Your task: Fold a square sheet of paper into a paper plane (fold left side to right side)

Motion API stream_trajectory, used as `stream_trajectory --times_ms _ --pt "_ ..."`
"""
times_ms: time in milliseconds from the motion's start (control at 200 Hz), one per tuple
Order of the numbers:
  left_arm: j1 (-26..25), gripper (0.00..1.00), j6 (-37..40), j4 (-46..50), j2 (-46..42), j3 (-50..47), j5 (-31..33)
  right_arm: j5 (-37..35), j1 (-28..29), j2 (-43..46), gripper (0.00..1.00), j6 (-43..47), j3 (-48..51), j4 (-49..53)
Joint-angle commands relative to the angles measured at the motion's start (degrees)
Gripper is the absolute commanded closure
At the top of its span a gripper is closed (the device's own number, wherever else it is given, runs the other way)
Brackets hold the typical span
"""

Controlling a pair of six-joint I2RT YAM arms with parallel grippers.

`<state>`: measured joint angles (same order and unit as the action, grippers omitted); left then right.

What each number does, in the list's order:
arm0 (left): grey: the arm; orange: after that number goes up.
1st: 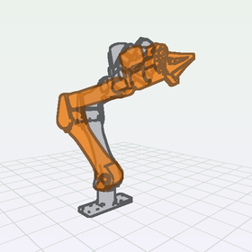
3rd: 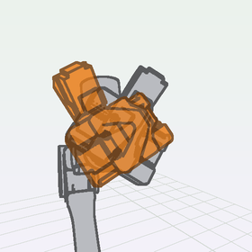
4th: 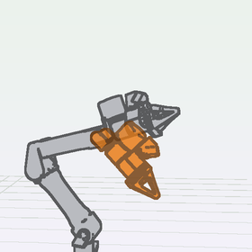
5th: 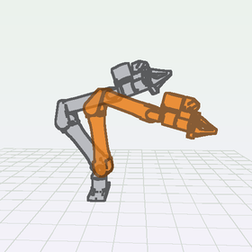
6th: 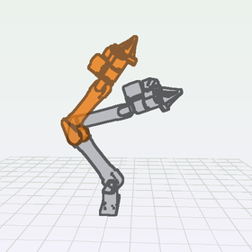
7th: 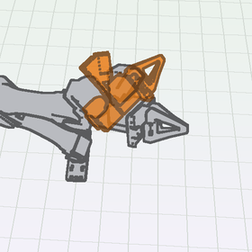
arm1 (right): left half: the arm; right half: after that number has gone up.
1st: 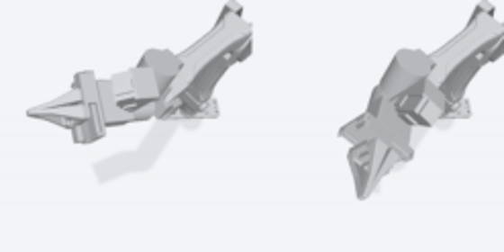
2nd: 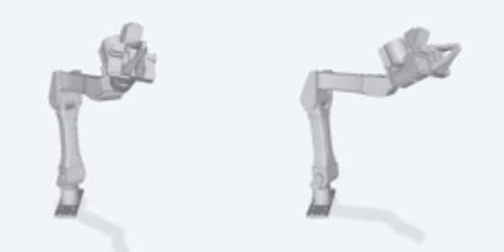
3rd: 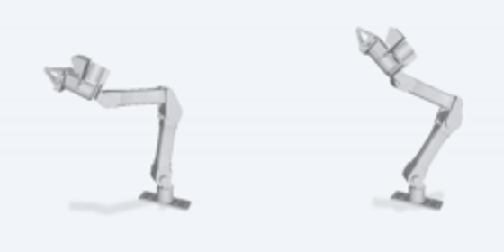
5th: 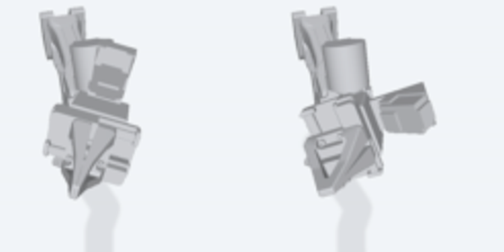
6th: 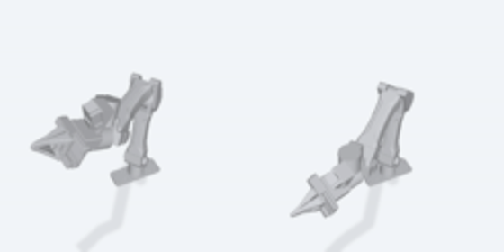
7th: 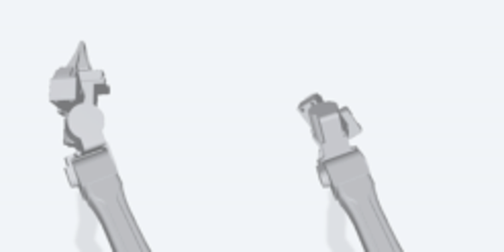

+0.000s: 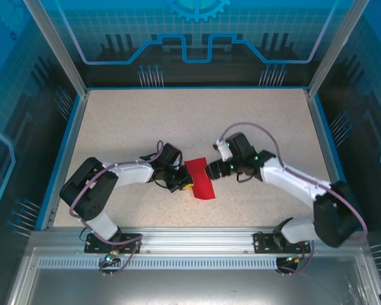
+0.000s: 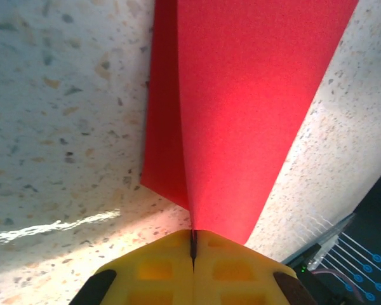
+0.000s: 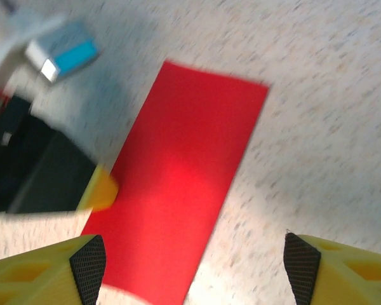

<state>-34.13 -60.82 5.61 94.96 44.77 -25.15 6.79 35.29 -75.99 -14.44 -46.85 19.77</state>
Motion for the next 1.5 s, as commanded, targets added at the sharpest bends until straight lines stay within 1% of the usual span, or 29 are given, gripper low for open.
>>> stream_trajectory --times_ms 0,95,190,315,430,595,635,760,860,910,920,945,1035,1080,1145,1195,1250,1381,1461,1496 --pt "-0.4 0.97 -3.2 -1.8 1.2 1.3 -3.2 -4.2 7.6 7.2 0.22 5.1 5.8 -1.9" --pt "-0.3 0.97 -3.7 -2.5 1.8 1.4 -4.2 -8.4 14.3 10.9 0.22 5.9 9.5 -2.4" --pt "-0.4 0.97 -3.9 -2.5 1.8 1.4 -4.3 -10.8 18.7 11.1 0.22 5.9 11.2 -3.0" --pt "-0.3 0.98 -3.8 -2.4 1.7 1.3 -4.4 -14.8 23.7 6.4 0.22 6.8 9.8 -2.8" --pt "-0.3 0.98 -3.8 -2.4 1.8 1.3 -4.6 -16.5 25.9 -0.2 0.22 8.3 6.4 -3.4" --pt "-0.3 0.98 -3.3 -2.0 1.8 1.4 -4.7 -17.3 25.9 -6.4 0.27 10.1 2.3 -5.3" --pt "-0.3 0.98 -3.1 -1.9 1.7 1.4 -4.8 -17.4 25.9 -7.5 0.30 10.5 1.6 -5.3" --pt "-0.4 0.98 -2.7 -1.5 1.6 1.4 -4.8 -16.9 25.4 -10.0 0.43 11.1 0.0 -5.2" --pt "-0.3 0.98 -2.7 -1.4 1.5 1.1 -4.7 -16.3 24.7 -10.2 0.57 10.9 0.0 -4.9" --pt "-0.3 0.97 -2.7 -1.5 1.3 1.0 -4.7 -15.6 24.2 -10.1 0.67 10.7 0.3 -4.8" --pt "-0.3 0.97 -2.7 -1.5 1.3 1.0 -4.7 -15.3 23.9 -10.0 0.70 10.7 0.4 -4.8" --pt "-0.2 0.97 -2.7 -1.6 1.2 1.0 -4.8 -14.8 23.7 -9.8 0.74 10.6 0.6 -4.8" --pt "-0.2 0.94 -2.3 -1.3 1.0 0.9 -4.7 -11.7 22.2 -8.9 0.93 10.5 1.1 -4.7" --pt "-0.1 0.93 -1.8 -0.8 0.7 0.9 -4.7 -10.3 21.6 -8.7 1.00 10.6 1.1 -4.3" --pt "0.2 0.87 -0.7 0.4 0.0 1.1 -4.5 -8.0 20.9 -8.6 1.00 10.7 1.0 -3.2" --pt "0.5 0.77 0.3 2.0 -0.7 1.3 -4.1 -6.0 20.2 -8.6 1.00 10.5 0.9 -2.6" --pt "1.1 0.69 1.9 4.2 -1.7 1.6 -3.7 -3.1 19.3 -8.8 1.00 10.1 0.8 -2.1" --pt "3.1 0.61 5.9 10.0 -4.6 2.2 -2.5 1.9 17.1 -9.4 1.00 8.5 1.0 -1.6" --pt "4.7 0.61 7.8 12.2 -6.1 2.3 -2.1 5.0 15.7 -10.0 1.00 7.6 0.9 -1.8" --pt "5.3 0.63 8.4 12.6 -6.3 2.5 -2.2 6.3 14.9 -10.5 1.00 7.0 0.6 -1.7"
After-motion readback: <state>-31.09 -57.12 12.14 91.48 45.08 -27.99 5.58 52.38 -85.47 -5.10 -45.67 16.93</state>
